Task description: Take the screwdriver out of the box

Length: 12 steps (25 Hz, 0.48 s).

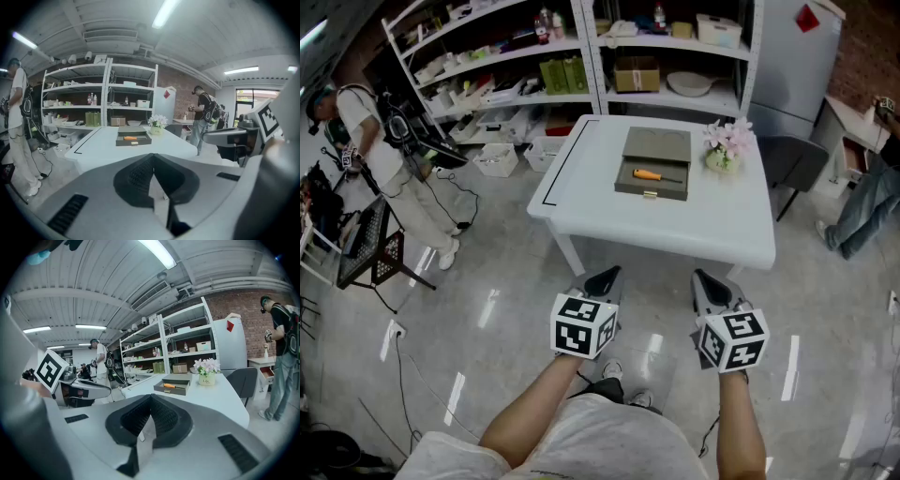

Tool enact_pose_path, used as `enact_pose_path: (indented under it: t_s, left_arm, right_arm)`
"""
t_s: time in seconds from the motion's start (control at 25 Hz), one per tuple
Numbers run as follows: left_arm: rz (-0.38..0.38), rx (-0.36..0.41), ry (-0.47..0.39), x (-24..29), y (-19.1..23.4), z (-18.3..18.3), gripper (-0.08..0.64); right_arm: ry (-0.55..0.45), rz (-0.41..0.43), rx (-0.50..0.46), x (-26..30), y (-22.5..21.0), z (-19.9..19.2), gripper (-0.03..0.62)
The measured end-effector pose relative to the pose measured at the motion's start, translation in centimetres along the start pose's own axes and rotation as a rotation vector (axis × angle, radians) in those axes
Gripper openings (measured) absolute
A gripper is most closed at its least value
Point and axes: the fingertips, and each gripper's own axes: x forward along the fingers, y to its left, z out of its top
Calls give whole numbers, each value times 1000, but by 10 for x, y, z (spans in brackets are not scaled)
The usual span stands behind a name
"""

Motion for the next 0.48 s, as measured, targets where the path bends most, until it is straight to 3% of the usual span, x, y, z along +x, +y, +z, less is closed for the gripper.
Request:
enact_pose_path:
  t_s: [0.48]
  left_arm:
    - [-21, -4, -11, 52, 34, 18, 5]
  right_arm:
    - [8, -21, -15, 52, -22, 10, 5]
